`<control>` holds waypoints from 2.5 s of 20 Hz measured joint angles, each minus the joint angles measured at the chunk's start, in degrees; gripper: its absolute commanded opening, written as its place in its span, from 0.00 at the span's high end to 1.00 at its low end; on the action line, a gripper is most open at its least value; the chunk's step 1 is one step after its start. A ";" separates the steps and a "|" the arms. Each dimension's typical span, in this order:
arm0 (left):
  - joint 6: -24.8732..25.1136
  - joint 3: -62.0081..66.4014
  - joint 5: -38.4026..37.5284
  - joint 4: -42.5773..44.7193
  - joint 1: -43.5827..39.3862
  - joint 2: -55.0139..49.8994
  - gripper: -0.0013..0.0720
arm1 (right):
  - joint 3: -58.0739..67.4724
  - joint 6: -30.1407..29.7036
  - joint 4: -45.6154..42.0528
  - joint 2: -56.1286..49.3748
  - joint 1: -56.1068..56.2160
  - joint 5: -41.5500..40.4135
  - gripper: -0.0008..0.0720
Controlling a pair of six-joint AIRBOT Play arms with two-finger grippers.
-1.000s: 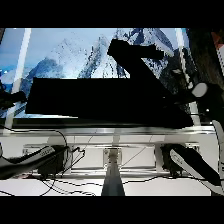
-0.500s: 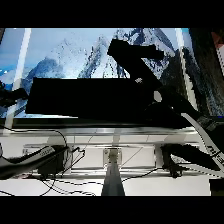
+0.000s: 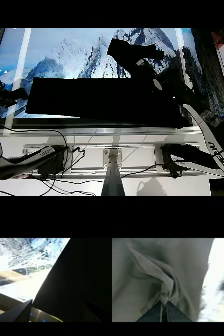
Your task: Fold the clothes and pants, and hang the long-sleeved shirts on hangers.
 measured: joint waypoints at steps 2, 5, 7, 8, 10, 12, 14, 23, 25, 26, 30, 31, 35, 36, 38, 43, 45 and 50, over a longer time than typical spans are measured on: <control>0.00 0.00 -0.07 -0.02 0.00 0.00 0.03 | 3.13 0.15 -5.79 0.00 -2.80 1.75 0.96; 0.00 0.00 -0.33 -0.26 0.00 0.00 0.03 | 5.77 0.33 -10.43 0.00 -12.00 4.15 0.96; 0.00 0.00 -0.48 -1.64 0.00 0.00 0.03 | 6.49 0.70 -11.61 0.00 -20.22 4.76 0.96; 0.00 0.00 -0.59 -3.21 0.00 -0.04 0.03 | 6.75 1.27 -11.50 -0.02 -25.05 4.61 0.96; 0.00 0.00 -0.68 -7.48 0.00 -0.28 0.03 | 7.04 3.41 -10.08 -0.04 -34.49 3.19 0.86; 0.00 0.00 -0.66 -12.52 -0.17 -0.85 0.03 | 7.19 6.43 -6.73 -0.09 -43.47 0.98 0.08; 0.46 0.00 -0.61 -17.59 -1.33 -1.57 0.03 | 7.23 8.24 -1.05 -0.17 -51.19 -0.76 0.03; 12.07 0.00 11.91 -45.09 -22.38 -2.64 0.03 | 7.34 -2.91 25.66 -1.16 -54.53 -5.16 0.17; 13.33 0.00 16.28 -48.04 -26.88 -2.67 0.03 | 7.34 -8.24 32.61 -2.69 -48.02 -7.67 0.17; 13.77 0.00 17.66 -49.11 -28.63 -2.67 0.03 | 7.37 -10.10 34.91 -3.89 -43.78 -9.22 0.17; 14.64 0.00 19.96 -50.99 -31.65 -2.67 0.03 | 10.88 -13.77 36.87 -11.30 -26.29 -15.91 0.23; 14.73 0.00 20.15 -51.30 -31.85 -2.67 0.03 | 13.44 -14.05 36.30 -14.23 -22.32 -17.20 0.23; 15.02 0.00 20.31 -51.80 -32.20 -2.67 0.03 | 26.34 -14.43 34.88 -26.99 -12.39 -17.97 0.12; 15.02 0.00 20.31 -51.84 -32.26 -2.67 0.03 | 28.92 -14.45 34.64 -29.73 -11.21 -17.73 0.12; 15.02 0.00 20.31 -51.87 -32.28 -2.67 0.03 | 32.59 -14.47 34.34 -34.07 -9.55 -16.98 0.12; 15.04 0.00 20.31 -50.93 -32.30 -2.67 0.03 | 35.98 -14.97 30.88 -40.17 -7.87 -18.56 0.15; 15.04 0.00 20.31 -50.77 -32.33 -2.67 0.03 | 36.35 -14.51 27.74 -41.62 -7.72 -18.62 0.24; 15.04 0.00 20.33 -50.56 -32.30 -2.67 0.03 | 36.81 -11.54 20.74 -43.17 -7.65 -19.54 0.96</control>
